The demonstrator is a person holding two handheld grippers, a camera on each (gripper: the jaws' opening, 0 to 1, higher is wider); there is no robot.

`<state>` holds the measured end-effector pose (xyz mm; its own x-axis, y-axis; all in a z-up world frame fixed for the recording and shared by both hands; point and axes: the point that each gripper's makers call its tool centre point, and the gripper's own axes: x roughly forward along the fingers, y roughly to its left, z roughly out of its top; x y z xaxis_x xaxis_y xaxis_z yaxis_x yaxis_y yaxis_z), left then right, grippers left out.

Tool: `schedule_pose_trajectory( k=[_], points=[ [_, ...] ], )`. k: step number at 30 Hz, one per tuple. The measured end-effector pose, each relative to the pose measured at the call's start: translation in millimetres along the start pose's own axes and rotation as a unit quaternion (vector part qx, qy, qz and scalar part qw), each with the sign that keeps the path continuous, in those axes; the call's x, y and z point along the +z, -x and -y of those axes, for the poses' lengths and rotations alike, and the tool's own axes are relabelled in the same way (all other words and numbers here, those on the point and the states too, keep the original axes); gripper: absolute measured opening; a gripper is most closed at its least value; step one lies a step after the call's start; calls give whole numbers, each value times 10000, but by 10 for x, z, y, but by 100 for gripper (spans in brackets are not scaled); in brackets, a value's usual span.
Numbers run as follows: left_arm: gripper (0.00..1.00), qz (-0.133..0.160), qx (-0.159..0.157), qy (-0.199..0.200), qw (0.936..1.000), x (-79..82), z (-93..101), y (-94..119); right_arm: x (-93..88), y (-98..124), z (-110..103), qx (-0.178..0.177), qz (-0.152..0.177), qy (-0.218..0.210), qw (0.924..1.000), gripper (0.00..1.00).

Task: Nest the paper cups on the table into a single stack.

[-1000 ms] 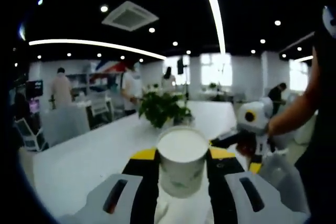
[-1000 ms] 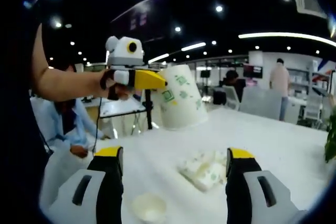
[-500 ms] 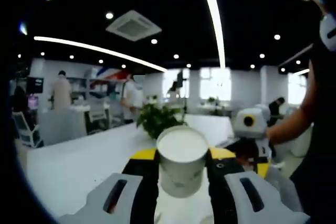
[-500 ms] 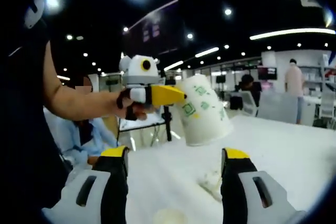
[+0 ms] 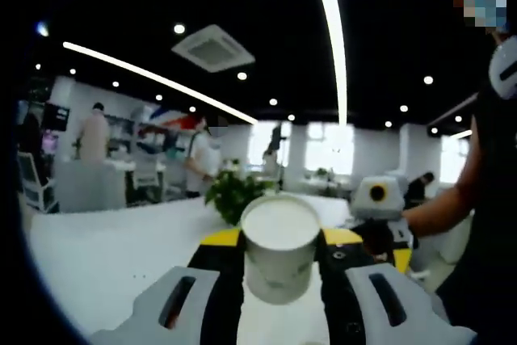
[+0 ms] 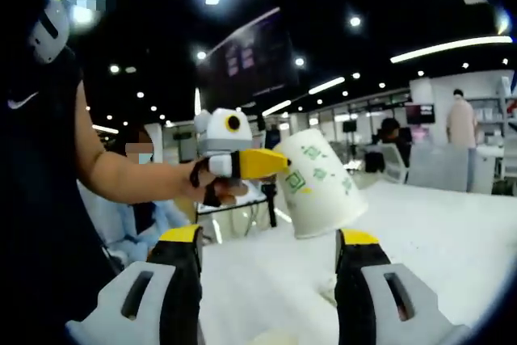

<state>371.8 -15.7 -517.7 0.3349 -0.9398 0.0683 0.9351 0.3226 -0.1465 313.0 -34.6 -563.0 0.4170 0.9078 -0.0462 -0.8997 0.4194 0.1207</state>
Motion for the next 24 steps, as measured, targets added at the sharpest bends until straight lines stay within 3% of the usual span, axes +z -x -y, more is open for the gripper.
schedule_pose_trajectory(
  k=[7, 13, 15, 20, 24],
  points=[
    [34, 81, -36, 125, 9999, -35, 5, 118, 41, 17, -26, 73, 43, -74, 9999, 58],
    [34, 296, -27, 272, 9992, 29, 6, 151, 38, -25, -47, 127, 37, -83, 9999, 55],
    [34, 297, -69, 285, 9991, 26, 32, 151, 94, -34, -54, 145, 167, -148, 9996, 55],
    [34, 289, -240, 475, 9982, -34, 70, 216, 132, 1, -91, 352, 245, -462, 9980, 51],
    [34, 179, -639, 848, 9942, -121, 189, 286, 143, 49, -124, 507, 272, -590, 9966, 39]
  ],
)
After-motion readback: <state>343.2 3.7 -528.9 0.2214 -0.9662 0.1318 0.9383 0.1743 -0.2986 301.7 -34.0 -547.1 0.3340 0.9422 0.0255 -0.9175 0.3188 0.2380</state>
